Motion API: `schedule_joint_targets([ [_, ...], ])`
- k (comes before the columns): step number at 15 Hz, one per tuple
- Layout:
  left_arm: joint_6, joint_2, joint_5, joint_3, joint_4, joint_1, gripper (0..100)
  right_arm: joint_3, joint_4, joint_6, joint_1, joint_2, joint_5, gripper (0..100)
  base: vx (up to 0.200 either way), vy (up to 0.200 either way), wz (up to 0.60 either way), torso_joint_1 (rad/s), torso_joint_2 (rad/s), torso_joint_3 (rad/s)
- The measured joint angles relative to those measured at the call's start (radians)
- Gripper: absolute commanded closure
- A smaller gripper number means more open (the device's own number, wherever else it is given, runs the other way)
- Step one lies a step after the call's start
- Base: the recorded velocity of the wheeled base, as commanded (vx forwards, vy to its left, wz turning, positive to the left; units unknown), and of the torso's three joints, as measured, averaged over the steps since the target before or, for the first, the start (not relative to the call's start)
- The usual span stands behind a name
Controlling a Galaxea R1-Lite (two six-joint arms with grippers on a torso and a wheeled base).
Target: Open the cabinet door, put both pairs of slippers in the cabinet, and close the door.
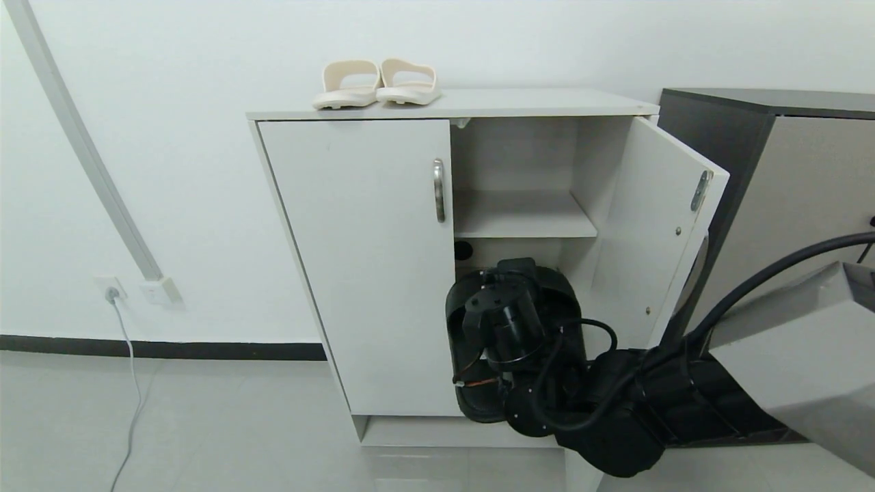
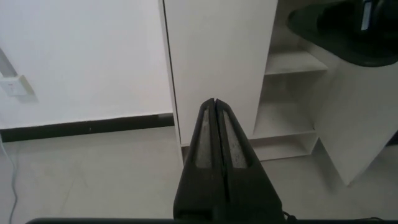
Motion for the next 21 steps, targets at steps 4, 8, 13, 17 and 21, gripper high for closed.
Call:
schedule_joint_targets([
  [4,-0.001,0.0,0.0,0.0,0.0,-0.001,100,0.029,0.0,0.029,-0.005,0.015,0.052,100,0.0,0.0,0.0,0.0,0.0,0.0],
  [8,-0.002,0.0,0.0,0.0,0.0,-0.001,100,0.066,-0.003,0.06,-0.043,0.027,0.098,100,0.0,0.0,0.0,0.0,0.0,0.0],
  [13,-0.002,0.0,0.0,0.0,0.0,-0.001,100,0.112,-0.04,0.057,-0.081,0.042,0.097,100,0.0,0.0,0.0,0.0,0.0,0.0],
  [17,-0.003,0.001,0.001,0.0,0.0,-0.001,100,0.142,-0.041,0.058,-0.095,0.042,0.091,100,0.0,0.0,0.0,0.0,0.0,0.0],
  [21,-0.009,0.001,0.001,0.0,0.0,-0.001,100,0.173,-0.068,0.057,-0.113,0.038,0.093,100,0.0,0.0,0.0,0.0,0.0,0.0],
])
